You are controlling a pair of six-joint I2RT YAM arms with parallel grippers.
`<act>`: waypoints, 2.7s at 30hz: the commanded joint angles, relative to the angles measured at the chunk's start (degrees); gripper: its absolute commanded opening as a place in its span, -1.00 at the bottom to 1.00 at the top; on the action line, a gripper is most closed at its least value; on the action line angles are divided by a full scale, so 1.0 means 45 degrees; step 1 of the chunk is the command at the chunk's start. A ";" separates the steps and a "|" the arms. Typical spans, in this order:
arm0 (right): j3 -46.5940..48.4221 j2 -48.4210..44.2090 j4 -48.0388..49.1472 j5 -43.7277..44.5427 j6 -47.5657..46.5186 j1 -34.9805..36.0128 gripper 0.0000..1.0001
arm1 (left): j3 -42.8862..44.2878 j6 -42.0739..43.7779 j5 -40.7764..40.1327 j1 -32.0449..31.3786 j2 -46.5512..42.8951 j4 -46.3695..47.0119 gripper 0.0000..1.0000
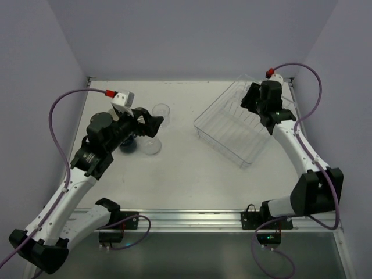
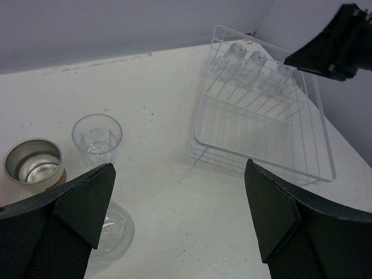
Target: Unload the cups from the dish rack
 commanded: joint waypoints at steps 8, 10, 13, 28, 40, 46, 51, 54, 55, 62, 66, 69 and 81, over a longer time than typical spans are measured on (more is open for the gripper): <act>0.6034 0.6129 -0.0065 0.1070 -0.0884 -0.1216 0.07 | -0.1177 0.1357 0.0377 -0.0881 -0.0220 0.0331 1.00; 0.6917 0.7356 -0.0298 0.1032 -0.0963 -0.1449 0.08 | -0.1217 0.1416 0.0143 -0.0959 -0.0298 0.0331 1.00; 0.8620 0.8729 -0.0982 0.1089 -0.1274 -0.1588 0.15 | -0.1197 0.1456 0.0006 -0.0959 -0.0240 0.0331 1.00; 1.0785 1.0566 -0.1197 0.0465 -0.1822 -0.2076 0.40 | -0.1139 0.1554 -0.0561 -0.0959 0.0443 0.0273 1.00; 1.2876 1.2265 -0.2134 0.0700 -0.2505 -0.2095 0.48 | -0.1080 0.1612 -0.0698 -0.0940 0.0795 0.0253 1.00; 1.2917 1.2598 -0.2135 0.0485 -0.2506 -0.2076 0.46 | -0.1002 0.1612 -0.0698 -0.0940 0.0990 0.0253 1.00; 1.2665 1.2677 -0.2097 0.0328 -0.2389 -0.2056 0.40 | -0.0983 0.1631 -0.0756 -0.0940 0.1068 0.0272 1.00; 1.2001 1.2424 -0.1745 0.0309 -0.2330 -0.2056 0.31 | -0.0982 0.1631 -0.0756 -0.0921 0.1127 0.0272 1.00; 1.1825 1.2384 -0.1686 0.0289 -0.2311 -0.2056 0.27 | -0.0963 0.1612 -0.0737 -0.0920 0.1166 0.0272 1.00; 1.1550 1.1623 -0.1043 0.0153 -0.2018 -0.2056 -0.31 | -0.0904 0.1612 -0.0737 -0.0940 0.1361 0.0272 1.00; 1.1161 1.0687 -0.0340 -0.0140 -0.1920 -0.2037 -0.39 | -0.0865 0.1554 -0.0698 -0.0920 0.1459 0.0272 1.00; 1.0420 0.9613 0.0383 -0.0666 -0.1823 -0.2056 -0.41 | -0.0807 0.1456 -0.0523 -0.0920 0.1615 0.0272 1.00; 0.2835 0.3078 0.4011 -0.4993 0.1103 -0.2037 -0.40 | -0.0240 -0.0999 0.2834 -0.0979 0.2045 0.1812 0.92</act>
